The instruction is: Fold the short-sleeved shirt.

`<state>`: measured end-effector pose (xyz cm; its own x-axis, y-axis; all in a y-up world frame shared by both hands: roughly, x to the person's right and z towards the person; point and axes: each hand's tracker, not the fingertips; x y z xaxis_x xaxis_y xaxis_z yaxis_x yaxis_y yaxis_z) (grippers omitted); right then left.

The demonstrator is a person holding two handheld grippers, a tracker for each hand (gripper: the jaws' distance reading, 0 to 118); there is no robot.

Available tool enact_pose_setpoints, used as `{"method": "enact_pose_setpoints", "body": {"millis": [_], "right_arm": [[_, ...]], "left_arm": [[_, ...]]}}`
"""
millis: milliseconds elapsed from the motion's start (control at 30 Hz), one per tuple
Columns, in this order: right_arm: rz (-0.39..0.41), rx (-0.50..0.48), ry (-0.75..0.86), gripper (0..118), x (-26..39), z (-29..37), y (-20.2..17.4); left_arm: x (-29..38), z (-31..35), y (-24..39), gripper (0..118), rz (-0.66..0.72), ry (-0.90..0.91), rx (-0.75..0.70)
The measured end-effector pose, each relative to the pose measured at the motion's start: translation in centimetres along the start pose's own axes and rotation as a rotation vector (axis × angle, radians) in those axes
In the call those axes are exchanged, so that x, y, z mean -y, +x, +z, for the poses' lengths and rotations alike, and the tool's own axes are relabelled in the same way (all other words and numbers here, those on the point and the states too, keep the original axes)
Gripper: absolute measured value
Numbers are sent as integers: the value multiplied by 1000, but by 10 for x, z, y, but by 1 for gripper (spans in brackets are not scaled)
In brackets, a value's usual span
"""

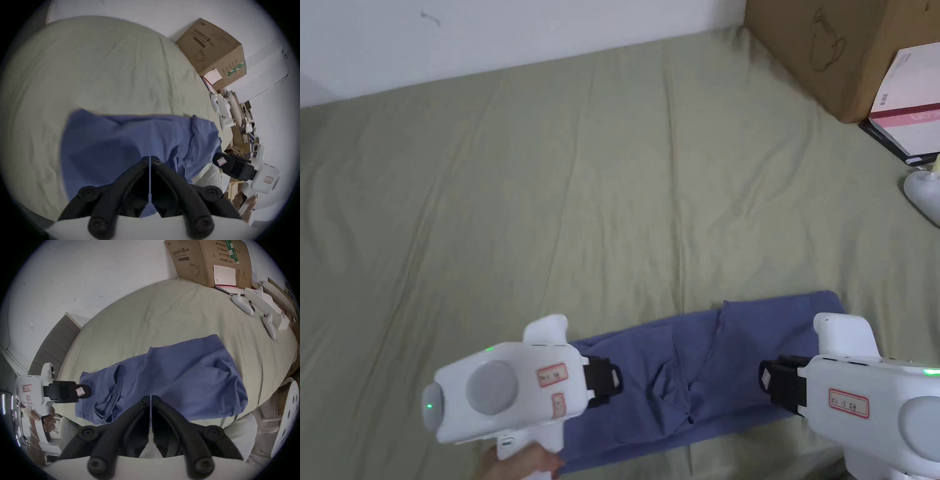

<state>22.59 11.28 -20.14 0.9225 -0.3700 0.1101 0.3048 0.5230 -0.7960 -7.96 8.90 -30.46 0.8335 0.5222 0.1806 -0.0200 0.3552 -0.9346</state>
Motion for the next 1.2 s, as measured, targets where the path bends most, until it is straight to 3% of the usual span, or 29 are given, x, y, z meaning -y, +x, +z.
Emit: {"method": "enact_pose_setpoints", "body": {"millis": [100,200,367,500,633,733,933,1100,1167,1200], "right_arm": [[-22,-72,-17,3,-1,2,4],[-5,-60,-9,3,0,6,7],[-3,-37,-19,3,3,8,16],[-10,-37,-20,3,6,8,17],[-10,-29,-25,3,8,10,15],[2,-28,-20,3,6,16,13],[52,-9,-13,3,-2,19,-4],[75,-22,-11,3,-4,15,-22],[83,-23,-16,3,-4,11,-30],[91,-29,-23,3,-4,9,-34]], "left_arm": [[7,-24,18,1,-37,-50,14],[12,-39,38,1,-81,-90,31],[12,-45,64,1,-238,-128,-61],[13,-48,72,2,-145,-166,121],[31,-65,80,2,-225,-234,78],[26,-55,73,2,-129,-222,156],[-6,22,37,2,-85,-25,228],[-15,74,-40,3,25,83,208],[-9,83,-71,19,81,88,135],[-5,85,-84,46,79,89,100]]}}
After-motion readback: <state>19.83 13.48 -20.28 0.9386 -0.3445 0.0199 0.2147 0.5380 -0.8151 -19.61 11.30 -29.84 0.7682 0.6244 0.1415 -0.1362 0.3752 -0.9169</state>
